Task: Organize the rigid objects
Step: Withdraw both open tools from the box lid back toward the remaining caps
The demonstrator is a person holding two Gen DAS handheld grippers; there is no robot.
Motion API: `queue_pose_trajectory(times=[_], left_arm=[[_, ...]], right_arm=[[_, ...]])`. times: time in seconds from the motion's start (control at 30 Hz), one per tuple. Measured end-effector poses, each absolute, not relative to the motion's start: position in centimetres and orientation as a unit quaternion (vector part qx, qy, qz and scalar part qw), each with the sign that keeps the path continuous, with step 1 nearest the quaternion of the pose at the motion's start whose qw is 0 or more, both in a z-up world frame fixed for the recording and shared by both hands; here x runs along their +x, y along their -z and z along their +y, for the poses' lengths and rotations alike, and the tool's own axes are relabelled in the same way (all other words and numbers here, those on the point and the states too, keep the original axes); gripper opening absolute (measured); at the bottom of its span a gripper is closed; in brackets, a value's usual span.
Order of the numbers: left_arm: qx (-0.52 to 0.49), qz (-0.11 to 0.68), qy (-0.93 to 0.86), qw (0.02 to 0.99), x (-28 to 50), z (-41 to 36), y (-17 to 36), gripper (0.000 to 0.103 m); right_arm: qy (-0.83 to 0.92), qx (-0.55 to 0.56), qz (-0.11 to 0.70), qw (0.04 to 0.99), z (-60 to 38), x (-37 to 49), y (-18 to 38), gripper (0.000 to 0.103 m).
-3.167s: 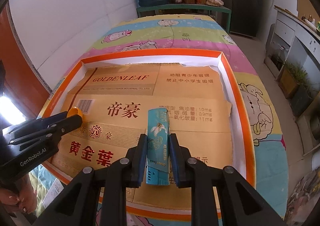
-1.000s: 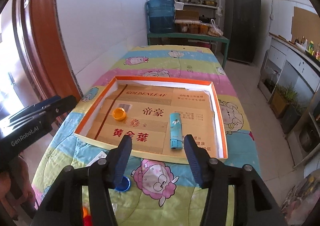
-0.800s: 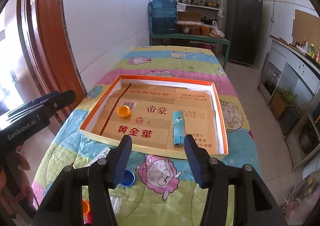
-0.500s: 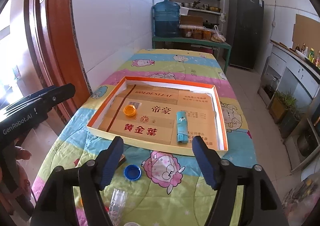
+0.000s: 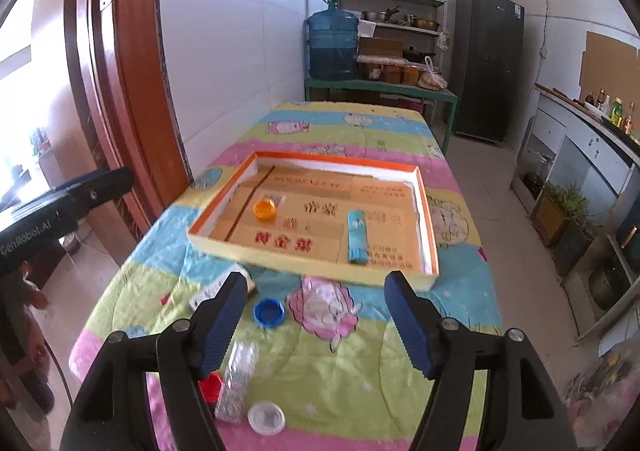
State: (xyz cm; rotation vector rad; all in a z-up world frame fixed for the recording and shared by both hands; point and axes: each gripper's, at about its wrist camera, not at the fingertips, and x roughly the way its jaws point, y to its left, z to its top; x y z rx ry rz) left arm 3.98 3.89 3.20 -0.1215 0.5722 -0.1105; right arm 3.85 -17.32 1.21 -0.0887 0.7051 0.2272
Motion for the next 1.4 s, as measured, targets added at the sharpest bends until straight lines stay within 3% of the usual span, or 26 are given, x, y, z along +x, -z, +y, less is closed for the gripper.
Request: queue_pose_trajectory(times=[0.83,1.4], left_arm=[[0.012,0.374,0.159,0.914,-1.3,1.6,7.2,0.057],[0.049,0.404,0.169,0.898,-0.2,0.4,10.3,0.057]], right_arm=[[-0.172,-0.112,0.443,0.873,-16.6,-0.7,8.0,0.071],[-0.176,-0.107,0.456,0.866,-16.5,-0.5,9.3,0.071]])
